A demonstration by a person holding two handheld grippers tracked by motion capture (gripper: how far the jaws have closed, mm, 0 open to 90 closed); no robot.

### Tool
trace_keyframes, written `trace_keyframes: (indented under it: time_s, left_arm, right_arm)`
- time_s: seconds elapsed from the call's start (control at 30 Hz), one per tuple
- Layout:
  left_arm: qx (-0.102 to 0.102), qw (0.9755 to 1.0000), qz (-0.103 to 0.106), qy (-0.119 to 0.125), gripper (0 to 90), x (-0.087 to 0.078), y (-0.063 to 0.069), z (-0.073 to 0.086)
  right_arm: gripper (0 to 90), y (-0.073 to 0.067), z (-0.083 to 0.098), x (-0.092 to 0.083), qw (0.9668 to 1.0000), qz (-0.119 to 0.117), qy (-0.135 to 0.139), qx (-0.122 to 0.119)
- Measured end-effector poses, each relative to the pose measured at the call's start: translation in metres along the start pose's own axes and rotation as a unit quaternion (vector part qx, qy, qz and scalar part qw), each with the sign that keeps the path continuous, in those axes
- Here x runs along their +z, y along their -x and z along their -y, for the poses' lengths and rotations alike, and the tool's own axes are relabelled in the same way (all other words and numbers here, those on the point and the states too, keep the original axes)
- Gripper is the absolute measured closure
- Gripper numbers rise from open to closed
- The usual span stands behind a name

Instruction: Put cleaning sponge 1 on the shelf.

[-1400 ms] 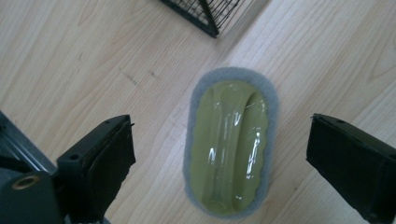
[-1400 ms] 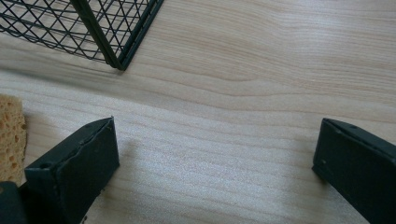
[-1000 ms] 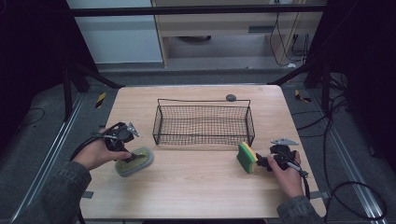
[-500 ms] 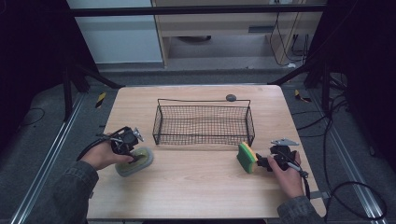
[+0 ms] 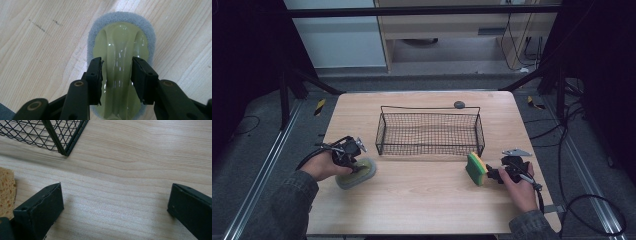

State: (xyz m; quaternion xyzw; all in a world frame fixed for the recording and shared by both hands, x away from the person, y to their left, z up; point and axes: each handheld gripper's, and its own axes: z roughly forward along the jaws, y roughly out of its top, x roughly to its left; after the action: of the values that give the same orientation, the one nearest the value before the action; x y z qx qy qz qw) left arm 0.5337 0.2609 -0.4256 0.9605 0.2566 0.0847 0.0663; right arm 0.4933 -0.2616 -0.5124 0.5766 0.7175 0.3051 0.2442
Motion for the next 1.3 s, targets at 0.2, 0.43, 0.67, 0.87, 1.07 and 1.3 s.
trace_keyframes:
  time_s: [0.2, 0.43, 0.67, 0.87, 1.07, 1.3]
  left_arm:
    - [-0.005, 1.0, 0.007, -0.003, 61.7, 0.003, -0.002, -0.001]
    - [0.005, 0.9999, 0.013, -0.003, 69.7, 0.003, -0.002, 0.0]
    - [-0.011, 0.9989, -0.016, 0.043, 70.4, -0.013, 0.002, 0.01]
    - [-0.002, 0.9932, -0.065, 0.097, 70.5, -0.037, 0.011, 0.018]
    - [0.012, 0.9865, -0.104, 0.126, 70.5, -0.053, 0.022, 0.021]
    - [0.026, 0.9811, -0.118, 0.151, 70.5, -0.062, 0.019, 0.016]
  right_arm:
    - [0.5, 0.0, 0.0, 0.0, 1.0, 0.0, 0.0, 0.0]
    - [0.5, -0.001, 0.0, 0.0, 1.0, 0.0, 0.0, 0.001]
    - [0.5, 0.0, 0.0, 0.0, 1.0, -0.001, -0.001, 0.0]
    - [0.4, 0.0, -0.001, 0.001, 1.0, -0.002, -0.002, -0.006]
    - [0.4, -0.001, -0.002, 0.002, 1.0, -0.003, -0.001, -0.006]
    - [0.5, -0.002, -0.002, 0.002, 1.0, -0.003, 0.001, -0.003]
